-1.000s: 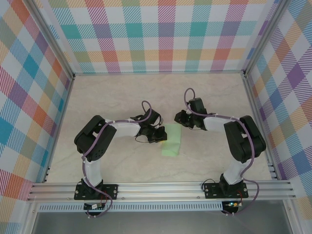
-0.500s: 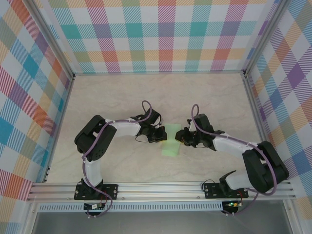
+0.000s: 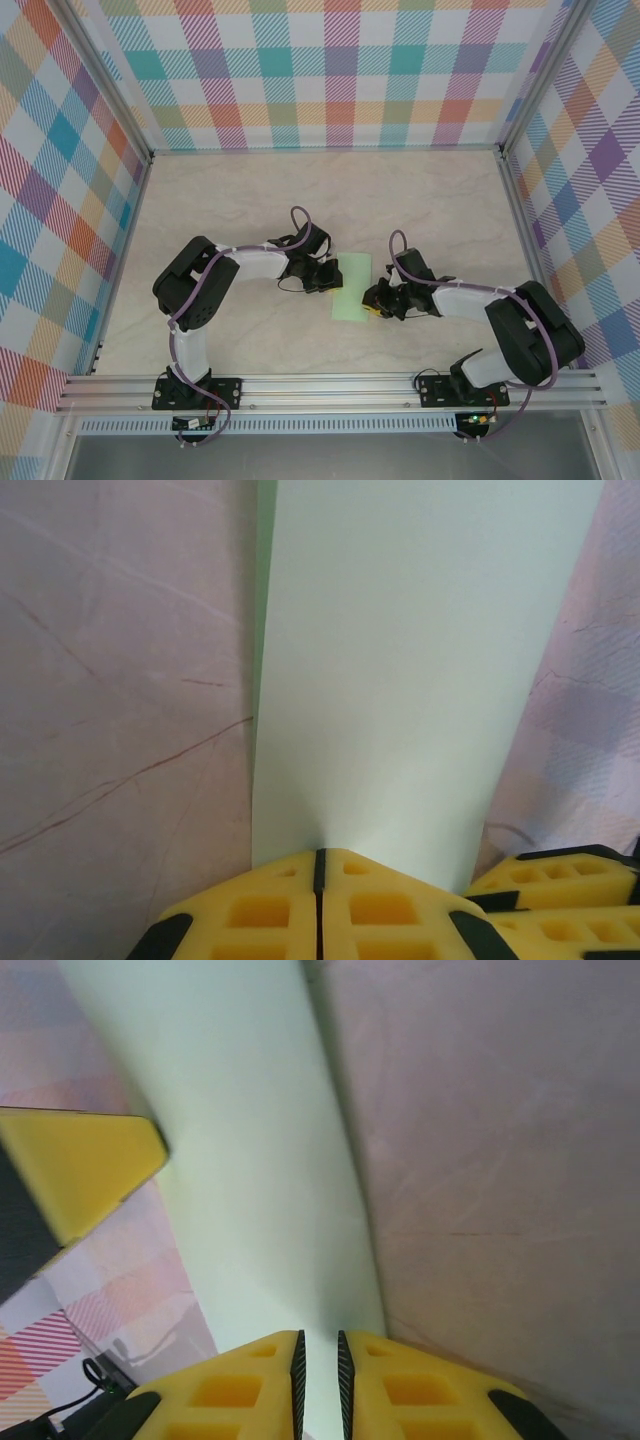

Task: Fold a paper plane with a square sheet of paper (pick it up from the middle)
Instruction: Fold the square sheet of paper in half at the center of the table.

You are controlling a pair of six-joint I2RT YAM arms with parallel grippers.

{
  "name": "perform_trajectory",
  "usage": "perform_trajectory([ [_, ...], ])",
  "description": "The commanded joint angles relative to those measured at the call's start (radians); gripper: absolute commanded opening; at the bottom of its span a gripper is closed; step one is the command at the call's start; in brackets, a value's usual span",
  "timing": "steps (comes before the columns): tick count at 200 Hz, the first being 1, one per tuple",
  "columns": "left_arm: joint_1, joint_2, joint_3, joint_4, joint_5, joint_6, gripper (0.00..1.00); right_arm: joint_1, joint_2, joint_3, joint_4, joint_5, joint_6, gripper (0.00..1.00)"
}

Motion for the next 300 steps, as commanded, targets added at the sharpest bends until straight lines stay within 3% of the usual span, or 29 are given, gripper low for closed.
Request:
perform_trajectory([
  [1,-0.012,0.104,-0.060,-0.157,-0.149,-0.001,0.07,0.008,0.033,-0.033,0.006,0.032,-0.067,0.18],
  [66,-0.011,0.101,-0.072,-0.158,-0.152,-0.003,0.07,0.008,-0.130,-0.011,-0.020,-0.047,-0.130,0.18],
  [117,-0.012,0.104,-0.066,-0.158,-0.152,-0.006,0.06,0.009,-0.062,-0.061,-0.001,-0.085,-0.122,0.18],
  [159,-0.012,0.105,-0.066,-0.157,-0.153,-0.006,0.06,0.009,-0.034,-0.015,-0.099,-0.052,-0.151,0.17],
  [213,-0.012,0.103,-0.068,-0.158,-0.157,-0.007,0.06,0.027,-0.027,-0.017,-0.057,-0.103,-0.146,0.17],
  [250,-0.012,0.106,-0.068,-0.158,-0.155,-0.005,0.06,0.031,0.019,-0.026,-0.089,-0.057,-0.143,0.16],
  [300,-0.012,0.091,-0.044,-0.164,-0.130,0.021,0.07,0.030,-0.083,0.100,-0.184,0.003,-0.171,0.18],
])
